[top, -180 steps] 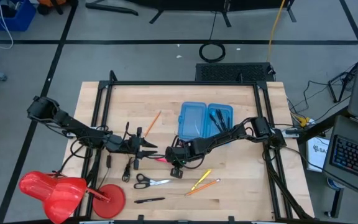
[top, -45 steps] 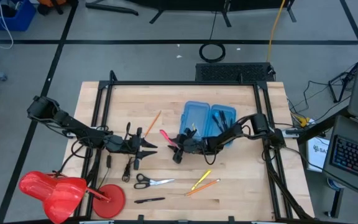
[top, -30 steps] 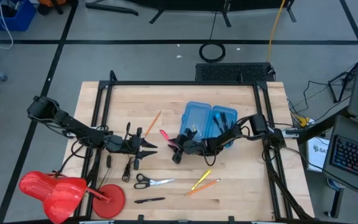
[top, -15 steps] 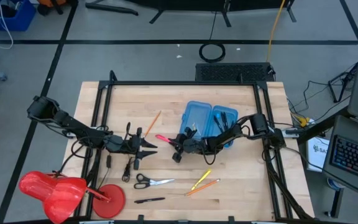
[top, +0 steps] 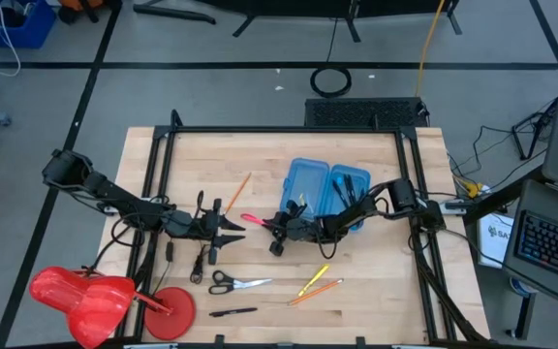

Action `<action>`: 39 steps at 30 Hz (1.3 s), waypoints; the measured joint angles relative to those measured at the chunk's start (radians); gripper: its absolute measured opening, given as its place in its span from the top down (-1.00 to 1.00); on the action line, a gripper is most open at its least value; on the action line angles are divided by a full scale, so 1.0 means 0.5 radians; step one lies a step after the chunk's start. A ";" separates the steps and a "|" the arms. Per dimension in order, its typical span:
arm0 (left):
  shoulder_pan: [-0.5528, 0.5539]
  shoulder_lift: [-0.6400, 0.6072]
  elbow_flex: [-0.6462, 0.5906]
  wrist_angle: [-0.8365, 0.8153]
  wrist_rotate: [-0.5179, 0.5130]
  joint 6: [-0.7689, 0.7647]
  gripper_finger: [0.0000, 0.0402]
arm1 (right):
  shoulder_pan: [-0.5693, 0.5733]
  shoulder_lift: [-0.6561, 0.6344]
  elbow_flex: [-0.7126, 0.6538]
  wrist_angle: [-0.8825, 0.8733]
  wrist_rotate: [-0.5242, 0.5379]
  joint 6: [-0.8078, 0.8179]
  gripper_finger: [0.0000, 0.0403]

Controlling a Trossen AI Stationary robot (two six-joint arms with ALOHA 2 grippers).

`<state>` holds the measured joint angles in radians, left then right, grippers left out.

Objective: Pick & place school supplies into a supply box
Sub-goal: Put the pink pen into the blue supply box

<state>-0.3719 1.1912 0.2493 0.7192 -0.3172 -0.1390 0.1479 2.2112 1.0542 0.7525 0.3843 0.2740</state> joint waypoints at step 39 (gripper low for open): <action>0.000 0.001 0.000 -0.026 0.000 -0.011 0.48 | 0.035 -0.180 0.001 0.121 0.028 -0.220 0.90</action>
<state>-0.3720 1.1915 0.2493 0.7059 -0.3172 -0.1448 0.1652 2.1212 1.0546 0.8132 0.3984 0.1639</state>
